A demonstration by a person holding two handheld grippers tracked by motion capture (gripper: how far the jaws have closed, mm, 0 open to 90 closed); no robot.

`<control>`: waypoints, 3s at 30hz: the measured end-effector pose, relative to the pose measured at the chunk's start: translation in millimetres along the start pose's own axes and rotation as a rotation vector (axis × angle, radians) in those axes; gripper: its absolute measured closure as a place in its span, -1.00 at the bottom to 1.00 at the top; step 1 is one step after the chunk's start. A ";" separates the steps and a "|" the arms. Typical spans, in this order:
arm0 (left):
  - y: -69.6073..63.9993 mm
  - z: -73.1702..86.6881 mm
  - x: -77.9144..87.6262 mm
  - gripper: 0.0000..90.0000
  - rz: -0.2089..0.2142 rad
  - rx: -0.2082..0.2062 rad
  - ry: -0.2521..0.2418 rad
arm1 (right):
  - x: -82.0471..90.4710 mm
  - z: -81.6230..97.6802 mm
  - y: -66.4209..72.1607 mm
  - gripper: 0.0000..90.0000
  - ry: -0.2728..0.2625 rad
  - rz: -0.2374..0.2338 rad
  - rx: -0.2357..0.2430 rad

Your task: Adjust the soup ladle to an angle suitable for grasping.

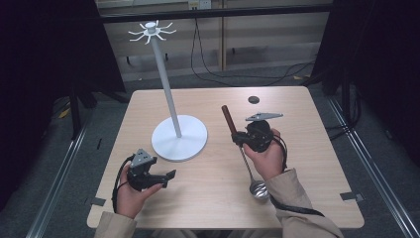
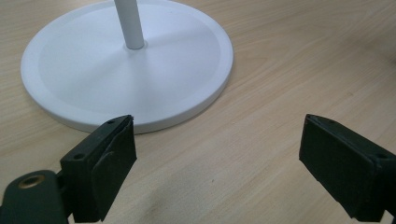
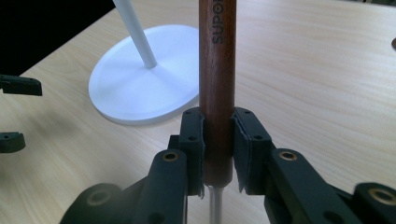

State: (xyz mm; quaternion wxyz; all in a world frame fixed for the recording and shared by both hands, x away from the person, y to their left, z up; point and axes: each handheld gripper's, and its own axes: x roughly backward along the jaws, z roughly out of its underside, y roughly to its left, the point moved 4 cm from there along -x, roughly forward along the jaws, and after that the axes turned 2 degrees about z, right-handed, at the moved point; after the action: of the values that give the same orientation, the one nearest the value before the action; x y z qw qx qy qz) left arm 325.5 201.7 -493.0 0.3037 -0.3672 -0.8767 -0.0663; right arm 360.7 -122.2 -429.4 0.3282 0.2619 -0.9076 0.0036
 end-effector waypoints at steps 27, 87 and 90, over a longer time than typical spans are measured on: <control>-48.6 -40.7 -17.2 -0.60 0.185 0.009 -0.127 | 30.5 -23.1 27.0 0.67 -0.244 -0.074 0.026; -91.5 -87.4 -51.3 0.89 0.346 0.091 -0.258 | 19.0 -41.4 68.5 0.66 -0.372 -0.168 -0.013; -90.1 -87.8 -49.3 0.89 0.330 0.071 -0.251 | 18.7 -41.2 68.5 0.65 -0.380 -0.192 -0.014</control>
State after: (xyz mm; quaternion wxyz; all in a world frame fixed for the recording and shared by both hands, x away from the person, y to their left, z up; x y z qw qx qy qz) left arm 333.2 77.2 -441.2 0.2116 -0.5002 -0.8374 0.0613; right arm 340.4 -64.7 -374.5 0.1520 0.3407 -0.9240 -0.0836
